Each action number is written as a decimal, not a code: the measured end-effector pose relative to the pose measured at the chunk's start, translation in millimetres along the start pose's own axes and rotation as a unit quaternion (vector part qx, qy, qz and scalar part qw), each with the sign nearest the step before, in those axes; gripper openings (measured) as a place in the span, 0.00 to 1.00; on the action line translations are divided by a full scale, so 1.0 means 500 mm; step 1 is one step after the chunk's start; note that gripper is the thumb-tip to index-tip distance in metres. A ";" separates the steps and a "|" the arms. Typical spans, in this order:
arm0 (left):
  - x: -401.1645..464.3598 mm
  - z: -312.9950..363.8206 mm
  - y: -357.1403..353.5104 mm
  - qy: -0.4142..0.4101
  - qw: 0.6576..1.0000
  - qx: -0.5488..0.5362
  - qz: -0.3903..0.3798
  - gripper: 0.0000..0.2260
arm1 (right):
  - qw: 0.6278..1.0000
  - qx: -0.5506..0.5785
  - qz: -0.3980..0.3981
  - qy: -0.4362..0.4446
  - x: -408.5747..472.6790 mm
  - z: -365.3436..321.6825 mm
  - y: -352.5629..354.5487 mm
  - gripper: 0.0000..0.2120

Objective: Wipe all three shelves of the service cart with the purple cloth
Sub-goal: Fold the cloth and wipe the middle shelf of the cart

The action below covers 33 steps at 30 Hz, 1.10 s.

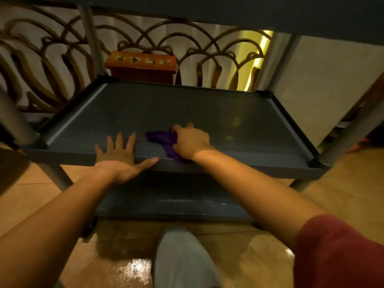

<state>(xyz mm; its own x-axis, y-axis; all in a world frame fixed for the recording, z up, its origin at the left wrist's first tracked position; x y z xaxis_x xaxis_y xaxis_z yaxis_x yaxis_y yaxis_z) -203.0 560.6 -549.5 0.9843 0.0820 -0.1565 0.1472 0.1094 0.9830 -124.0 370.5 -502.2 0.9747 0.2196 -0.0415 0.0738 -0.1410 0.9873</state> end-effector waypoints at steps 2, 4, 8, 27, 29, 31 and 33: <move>0.005 -0.001 0.000 -0.003 1.000 0.003 -0.005 0.60 | 0.999 -0.033 0.000 -0.034 0.000 0.103 0.018 0.22; 0.007 0.001 -0.004 -0.005 1.000 0.005 0.003 0.58 | 0.993 -0.072 0.001 -0.090 -0.013 0.237 0.040 0.20; 0.014 -0.006 -0.015 0.005 1.000 0.013 0.008 0.58 | 0.965 -0.153 0.016 -0.213 -0.056 0.474 0.086 0.19; 0.029 0.123 -0.012 -0.066 0.997 0.003 -0.039 0.52 | 0.985 -0.079 0.051 -0.143 -0.064 0.428 0.085 0.17; 0.031 0.120 -0.016 -0.070 0.997 0.008 -0.025 0.52 | 0.967 -0.136 0.054 -0.209 -0.076 0.525 0.109 0.16; 0.027 0.117 -0.011 -0.070 0.997 0.007 -0.015 0.52 | 0.947 -0.171 0.072 -0.264 -0.093 0.595 0.122 0.16; 0.019 0.120 -0.004 -0.069 0.997 0.001 -0.022 0.53 | 0.945 -0.165 0.084 -0.271 -0.094 0.611 0.123 0.16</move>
<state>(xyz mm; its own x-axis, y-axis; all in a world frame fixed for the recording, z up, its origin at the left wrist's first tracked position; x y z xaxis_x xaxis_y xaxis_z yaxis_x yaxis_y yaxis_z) -187.9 501.7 -547.2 0.9809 -0.0605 -0.1847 0.1903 0.1076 0.9758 -100.9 56.5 -486.4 0.9381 -0.3184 0.1362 -0.0749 0.1975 0.9774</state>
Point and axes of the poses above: each hand's wrist, its own x-axis towards the middle knuckle, its own y-axis out of the back of the hand, z = x × y, the point moved 5 cm from there along x, towards the middle knuckle, and after that the axes turned 12 degrees about -y, right-handed, at the moved point
